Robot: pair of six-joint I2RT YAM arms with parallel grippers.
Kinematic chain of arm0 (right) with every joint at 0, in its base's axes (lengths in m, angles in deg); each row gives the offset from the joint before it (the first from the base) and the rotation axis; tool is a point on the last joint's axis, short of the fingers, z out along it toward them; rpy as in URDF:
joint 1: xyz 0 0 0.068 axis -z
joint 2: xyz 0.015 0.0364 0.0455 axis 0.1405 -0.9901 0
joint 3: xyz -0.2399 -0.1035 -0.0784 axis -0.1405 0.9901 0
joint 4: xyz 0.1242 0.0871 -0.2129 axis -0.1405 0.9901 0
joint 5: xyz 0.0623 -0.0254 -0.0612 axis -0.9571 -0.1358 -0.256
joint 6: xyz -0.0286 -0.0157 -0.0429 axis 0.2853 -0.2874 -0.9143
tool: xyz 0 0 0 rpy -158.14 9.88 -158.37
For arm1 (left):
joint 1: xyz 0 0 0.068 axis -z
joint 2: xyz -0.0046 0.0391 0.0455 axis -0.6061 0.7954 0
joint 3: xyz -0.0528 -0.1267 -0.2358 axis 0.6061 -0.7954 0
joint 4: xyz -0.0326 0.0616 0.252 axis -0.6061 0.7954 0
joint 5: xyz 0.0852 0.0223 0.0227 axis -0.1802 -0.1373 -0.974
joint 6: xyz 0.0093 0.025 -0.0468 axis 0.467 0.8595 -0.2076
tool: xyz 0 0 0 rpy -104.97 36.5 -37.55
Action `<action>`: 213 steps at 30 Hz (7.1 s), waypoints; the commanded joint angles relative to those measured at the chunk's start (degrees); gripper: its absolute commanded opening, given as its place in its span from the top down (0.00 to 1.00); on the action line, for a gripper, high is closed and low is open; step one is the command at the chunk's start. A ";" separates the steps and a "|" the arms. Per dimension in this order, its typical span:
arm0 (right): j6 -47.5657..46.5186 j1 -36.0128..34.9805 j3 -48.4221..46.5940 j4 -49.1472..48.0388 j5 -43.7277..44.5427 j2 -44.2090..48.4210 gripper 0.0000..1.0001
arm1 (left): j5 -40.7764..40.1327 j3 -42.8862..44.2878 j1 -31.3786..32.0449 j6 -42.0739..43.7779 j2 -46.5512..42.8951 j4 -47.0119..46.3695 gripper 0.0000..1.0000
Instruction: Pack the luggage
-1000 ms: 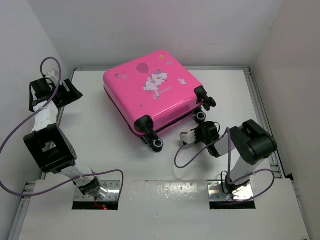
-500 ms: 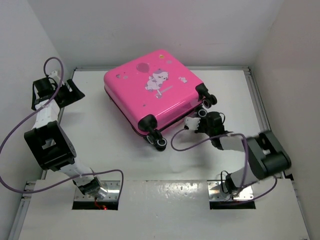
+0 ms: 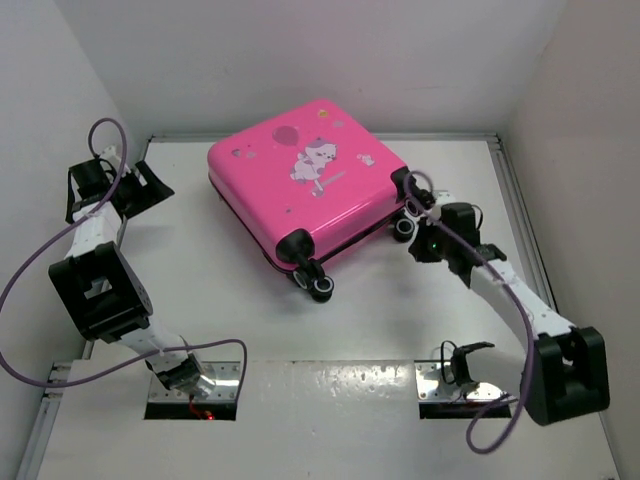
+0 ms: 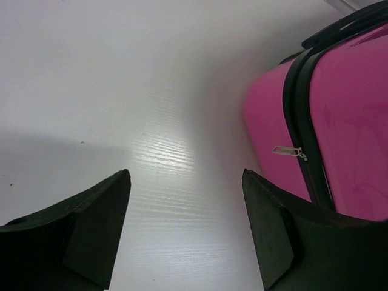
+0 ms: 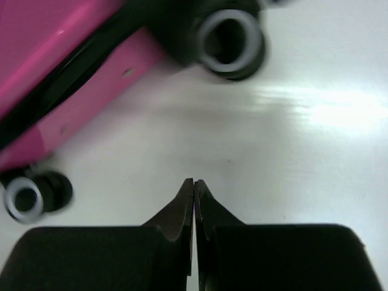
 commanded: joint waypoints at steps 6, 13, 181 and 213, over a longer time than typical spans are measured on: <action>49.96 9.95 -8.84 22.56 -3.05 -10.08 1.00 | 5.02 0.37 0.06 -6.07 -2.89 -3.38 0.20; 63.69 9.33 -7.16 17.83 -8.74 -16.06 1.00 | 6.25 -0.16 -1.79 -9.77 -2.89 -3.99 0.18; 2.18 -39.01 6.90 -51.68 29.38 -12.28 0.61 | -1.58 -13.95 13.41 -40.79 7.31 2.60 1.00; 4.64 -27.14 7.26 -69.10 17.18 -27.40 0.83 | 5.64 -12.37 11.66 -37.55 11.96 1.55 1.00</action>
